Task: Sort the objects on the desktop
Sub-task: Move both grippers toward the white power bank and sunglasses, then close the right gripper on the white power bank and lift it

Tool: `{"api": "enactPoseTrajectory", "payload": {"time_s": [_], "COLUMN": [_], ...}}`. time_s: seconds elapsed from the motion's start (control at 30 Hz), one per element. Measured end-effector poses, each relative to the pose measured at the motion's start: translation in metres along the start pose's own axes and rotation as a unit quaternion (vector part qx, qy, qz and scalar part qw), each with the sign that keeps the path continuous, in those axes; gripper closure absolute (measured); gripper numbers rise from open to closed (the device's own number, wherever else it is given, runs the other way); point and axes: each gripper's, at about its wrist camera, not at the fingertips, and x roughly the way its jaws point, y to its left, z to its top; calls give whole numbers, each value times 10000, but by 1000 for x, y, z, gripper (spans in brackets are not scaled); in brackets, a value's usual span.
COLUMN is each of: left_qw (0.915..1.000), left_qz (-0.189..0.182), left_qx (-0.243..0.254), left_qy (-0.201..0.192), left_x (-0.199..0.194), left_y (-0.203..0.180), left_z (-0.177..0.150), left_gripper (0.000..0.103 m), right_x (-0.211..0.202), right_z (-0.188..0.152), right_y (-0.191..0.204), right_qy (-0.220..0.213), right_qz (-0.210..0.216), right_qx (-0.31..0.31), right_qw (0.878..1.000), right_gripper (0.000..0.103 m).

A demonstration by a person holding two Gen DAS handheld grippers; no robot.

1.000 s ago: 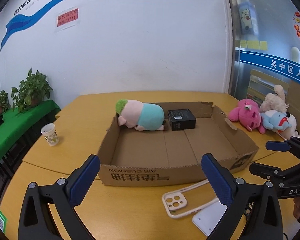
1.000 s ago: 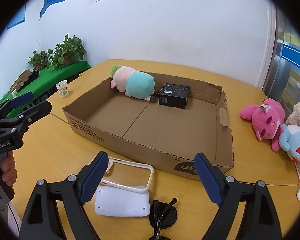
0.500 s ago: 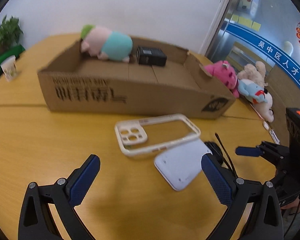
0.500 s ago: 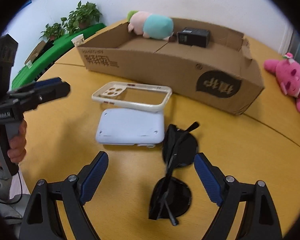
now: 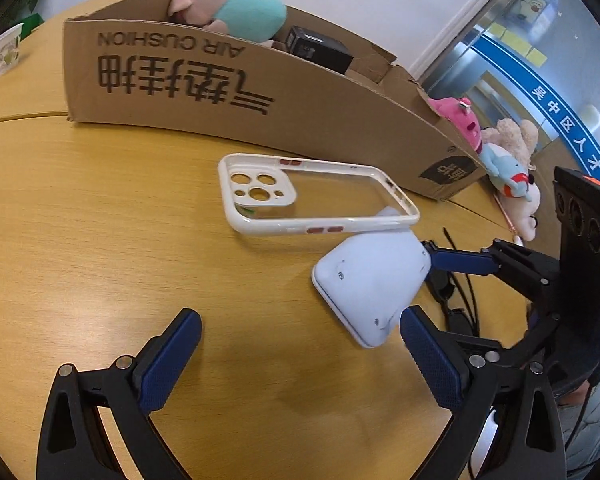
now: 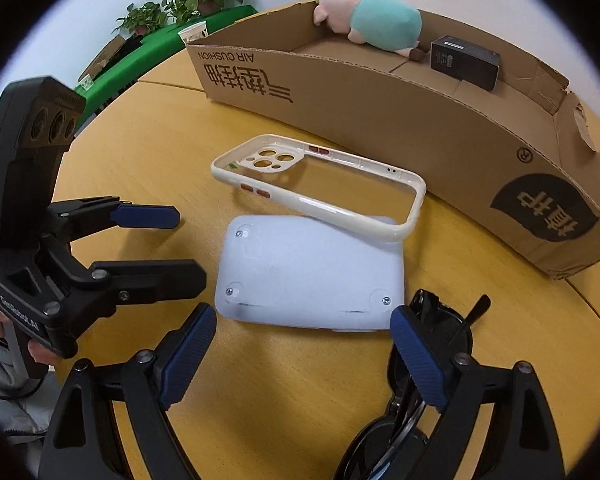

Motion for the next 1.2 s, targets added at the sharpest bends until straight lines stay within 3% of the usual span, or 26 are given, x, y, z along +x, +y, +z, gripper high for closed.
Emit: {"api": "enactPoseTrajectory", "payload": {"time_s": [0.13, 0.23, 0.33, 0.43, 0.6, 0.77, 0.83, 1.0, 1.03, 1.13, 1.2], "left_qw": [9999, 9998, 9998, 9998, 9995, 9992, 9992, 9988, 9987, 9982, 9975], "left_qz": [-14, 9, -86, -117, -131, -174, -180, -263, -299, -414, -537], "left_qx": [-171, -205, -183, -142, -211, -275, -271, -298, -279, -267, -271], "left_qy": [12, 39, 78, 102, 194, 225, 250, 284, 300, 343, 379], "left_x": [-7, -11, -10, -9, -16, -19, -19, -19, -19, -18, -15], "left_y": [15, 20, 19, 18, 29, 38, 39, 42, 42, 43, 41], "left_z": [0, -1, -2, -2, -1, -2, 0, 1, 1, 2, 3], "left_gripper": [3, 3, 3, 3, 4, 7, 11, 19, 25, 32, 38], "right_x": [-3, -2, 8, 22, 10, 10, 11, 4, 2, 6, 14], "right_z": [2, 4, 10, 11, 0, -4, -4, -5, -8, -8, -3], "right_y": [12, 7, -14, -13, 10, -2, 8, 39, 40, 34, 37], "right_qy": [-49, -155, -74, 192, 158, 76, 57, -97, -124, -37, -13], "right_qz": [612, 73, 144, 193, 912, 447, 462, 1058, 1055, 503, 473], "right_qx": [-136, -60, 359, 322, 126, 389, 274, -174, -226, -231, -234], "right_qw": [9980, 9998, 9992, 9991, 9956, 9982, 9985, 9942, 9941, 9985, 9986], "right_gripper": [13, 13, 13, 13, 13, 13, 13, 11, 11, 12, 12]}}
